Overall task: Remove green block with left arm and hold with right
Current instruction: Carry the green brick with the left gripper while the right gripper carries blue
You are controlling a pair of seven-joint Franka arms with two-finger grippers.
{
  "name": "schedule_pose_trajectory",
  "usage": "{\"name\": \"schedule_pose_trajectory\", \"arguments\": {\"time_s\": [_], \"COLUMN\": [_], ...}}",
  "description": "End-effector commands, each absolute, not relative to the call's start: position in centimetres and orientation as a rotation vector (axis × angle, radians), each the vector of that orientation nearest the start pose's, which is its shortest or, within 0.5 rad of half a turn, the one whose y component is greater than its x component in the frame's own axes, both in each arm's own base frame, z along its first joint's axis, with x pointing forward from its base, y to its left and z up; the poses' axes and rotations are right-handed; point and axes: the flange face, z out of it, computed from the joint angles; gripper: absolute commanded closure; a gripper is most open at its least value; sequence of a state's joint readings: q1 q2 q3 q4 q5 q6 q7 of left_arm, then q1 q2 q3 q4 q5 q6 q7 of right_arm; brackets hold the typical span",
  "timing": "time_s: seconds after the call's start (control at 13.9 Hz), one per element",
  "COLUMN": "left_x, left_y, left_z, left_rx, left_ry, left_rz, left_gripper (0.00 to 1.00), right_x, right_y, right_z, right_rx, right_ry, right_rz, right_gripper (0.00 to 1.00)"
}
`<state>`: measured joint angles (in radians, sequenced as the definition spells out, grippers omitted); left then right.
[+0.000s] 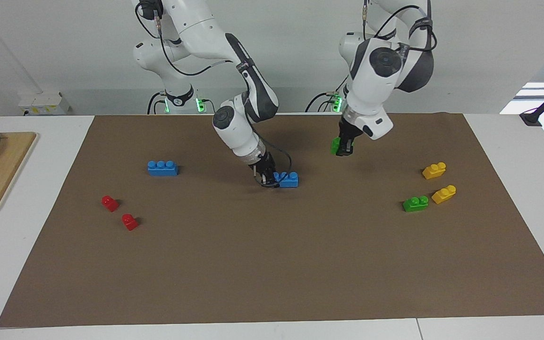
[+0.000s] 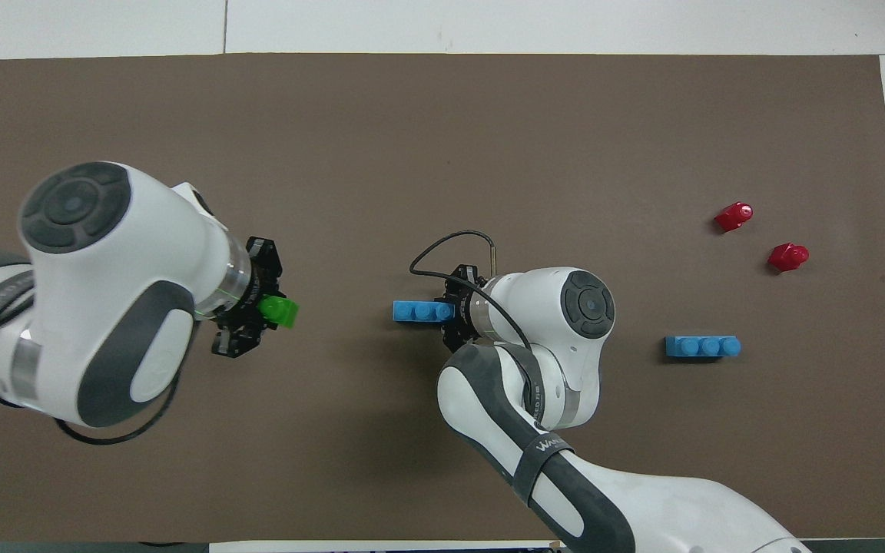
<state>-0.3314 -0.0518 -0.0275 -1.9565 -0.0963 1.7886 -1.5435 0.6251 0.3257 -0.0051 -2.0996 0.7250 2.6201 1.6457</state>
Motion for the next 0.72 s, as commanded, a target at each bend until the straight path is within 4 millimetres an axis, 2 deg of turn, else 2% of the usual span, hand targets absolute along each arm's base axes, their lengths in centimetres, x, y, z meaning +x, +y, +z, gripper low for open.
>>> {"name": "schedule_pose_trajectory", "arguments": {"time_s": [0.0,0.07,0.36,0.58,0.65], "left_x": [48.5,48.5,48.3,47.4,47.5], "left_y": [-14.9,-14.1,-7.7,-3.1,-2.3], "left_z": [49.9,49.6,48.2,46.7,46.3], "left_rx": [-2.692,-2.747,-2.978,-3.131,-3.148], "left_ry": [-1.485,-1.383,-0.914,-0.447,-0.357], "left_rz": [0.292,0.309,0.368,0.394,0.387], "left_gripper": [1.0,1.0,1.0,1.0,1.0], "right_x": [49.3,49.3,49.4,49.7,50.1], "right_y": [33.3,33.3,33.3,33.2,33.3], "right_z": [27.6,27.6,27.7,27.9,28.5], "right_rx": [-1.869,-1.869,-1.87,-1.864,-1.857], "right_ry": [2.02,2.02,2.019,2.017,2.01], "right_rz": [0.406,0.406,0.404,0.402,0.402], "right_gripper": [1.0,1.0,1.0,1.0,1.0]}}
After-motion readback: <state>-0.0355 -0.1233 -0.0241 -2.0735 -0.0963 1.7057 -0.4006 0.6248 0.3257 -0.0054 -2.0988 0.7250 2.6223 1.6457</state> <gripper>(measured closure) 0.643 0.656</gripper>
